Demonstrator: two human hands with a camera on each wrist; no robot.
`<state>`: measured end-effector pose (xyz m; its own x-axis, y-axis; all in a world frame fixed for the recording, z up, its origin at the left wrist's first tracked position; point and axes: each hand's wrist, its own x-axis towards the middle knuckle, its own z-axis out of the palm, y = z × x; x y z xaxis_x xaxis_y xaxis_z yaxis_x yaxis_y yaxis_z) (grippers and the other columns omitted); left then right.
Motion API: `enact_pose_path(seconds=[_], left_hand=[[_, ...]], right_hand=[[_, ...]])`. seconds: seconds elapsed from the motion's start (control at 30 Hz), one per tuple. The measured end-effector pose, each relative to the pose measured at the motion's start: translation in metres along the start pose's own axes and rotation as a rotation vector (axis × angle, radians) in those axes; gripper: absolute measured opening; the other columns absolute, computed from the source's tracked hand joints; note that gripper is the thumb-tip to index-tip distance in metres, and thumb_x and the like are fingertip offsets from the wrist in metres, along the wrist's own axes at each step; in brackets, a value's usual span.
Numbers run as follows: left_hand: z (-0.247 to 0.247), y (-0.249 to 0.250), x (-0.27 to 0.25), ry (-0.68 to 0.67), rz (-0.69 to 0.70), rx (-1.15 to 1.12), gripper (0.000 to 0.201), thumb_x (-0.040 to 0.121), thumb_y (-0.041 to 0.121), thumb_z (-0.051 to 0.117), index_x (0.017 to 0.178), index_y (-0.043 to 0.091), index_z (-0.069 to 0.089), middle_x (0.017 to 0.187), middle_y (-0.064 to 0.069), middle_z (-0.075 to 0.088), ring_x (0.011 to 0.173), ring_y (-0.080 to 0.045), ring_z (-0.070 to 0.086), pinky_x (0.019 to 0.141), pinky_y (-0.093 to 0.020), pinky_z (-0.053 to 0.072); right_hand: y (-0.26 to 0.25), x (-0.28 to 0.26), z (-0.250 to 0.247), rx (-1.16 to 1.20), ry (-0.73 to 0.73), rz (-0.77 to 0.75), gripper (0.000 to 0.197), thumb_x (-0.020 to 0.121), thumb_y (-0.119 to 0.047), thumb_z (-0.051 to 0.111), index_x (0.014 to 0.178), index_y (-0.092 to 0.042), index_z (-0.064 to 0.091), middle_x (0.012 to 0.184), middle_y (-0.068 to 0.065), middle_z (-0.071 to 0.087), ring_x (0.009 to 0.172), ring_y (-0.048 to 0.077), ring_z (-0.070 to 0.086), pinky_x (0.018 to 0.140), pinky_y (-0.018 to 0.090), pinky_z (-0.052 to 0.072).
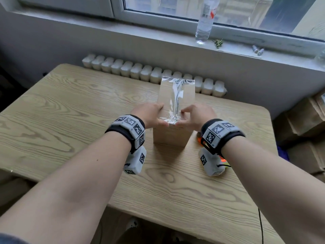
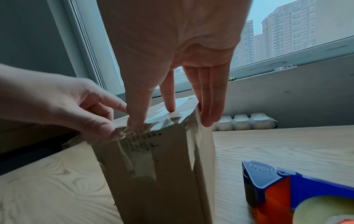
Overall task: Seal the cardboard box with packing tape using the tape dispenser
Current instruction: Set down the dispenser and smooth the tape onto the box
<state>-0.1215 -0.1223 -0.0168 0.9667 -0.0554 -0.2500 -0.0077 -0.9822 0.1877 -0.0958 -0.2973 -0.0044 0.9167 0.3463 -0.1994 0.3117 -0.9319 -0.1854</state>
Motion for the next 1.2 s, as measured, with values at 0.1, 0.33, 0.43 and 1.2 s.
enact_pose_path(seconds=[0.1, 0.33, 0.43, 1.2], left_hand=[[-0.001, 0.001, 0.004, 0.007, 0.018, 0.058, 0.07, 0.072, 0.061, 0.067, 0.126, 0.018, 0.054, 0.116, -0.003, 0.066, 0.106, -0.023, 0.061, 0.083, -0.034, 0.05], [-0.002, 0.001, 0.008, 0.009, 0.039, 0.139, 0.044, 0.074, 0.047, 0.07, 0.1, 0.013, 0.061, 0.089, -0.002, 0.064, 0.08, -0.02, 0.054, 0.066, -0.03, 0.041], [-0.004, -0.001, 0.01, -0.009, 0.054, 0.136, 0.041, 0.074, 0.038, 0.071, 0.105, 0.012, 0.062, 0.093, -0.004, 0.067, 0.082, -0.022, 0.058, 0.067, -0.031, 0.046], [-0.001, -0.014, 0.011, -0.129, 0.124, 0.053, 0.077, 0.077, 0.02, 0.077, 0.141, 0.01, 0.035, 0.123, -0.012, 0.061, 0.111, -0.028, 0.059, 0.091, -0.039, 0.051]], right_hand=[[-0.009, 0.002, 0.007, -0.112, 0.031, 0.016, 0.063, 0.067, -0.068, 0.066, 0.109, -0.022, 0.067, 0.107, 0.001, 0.069, 0.101, 0.021, 0.062, 0.081, 0.032, 0.047], [-0.017, 0.0, 0.009, -0.15, 0.058, 0.047, 0.033, 0.074, -0.032, 0.067, 0.105, -0.02, 0.07, 0.098, 0.005, 0.07, 0.093, 0.026, 0.064, 0.076, 0.029, 0.047], [-0.014, -0.002, 0.005, -0.105, 0.025, 0.066, 0.035, 0.076, -0.015, 0.064, 0.111, -0.019, 0.069, 0.104, 0.004, 0.071, 0.098, 0.025, 0.064, 0.08, 0.03, 0.048], [0.016, -0.003, 0.004, -0.041, -0.094, 0.02, 0.076, 0.074, -0.015, 0.075, 0.141, -0.031, 0.044, 0.124, 0.004, 0.061, 0.115, 0.024, 0.055, 0.084, 0.03, 0.044]])
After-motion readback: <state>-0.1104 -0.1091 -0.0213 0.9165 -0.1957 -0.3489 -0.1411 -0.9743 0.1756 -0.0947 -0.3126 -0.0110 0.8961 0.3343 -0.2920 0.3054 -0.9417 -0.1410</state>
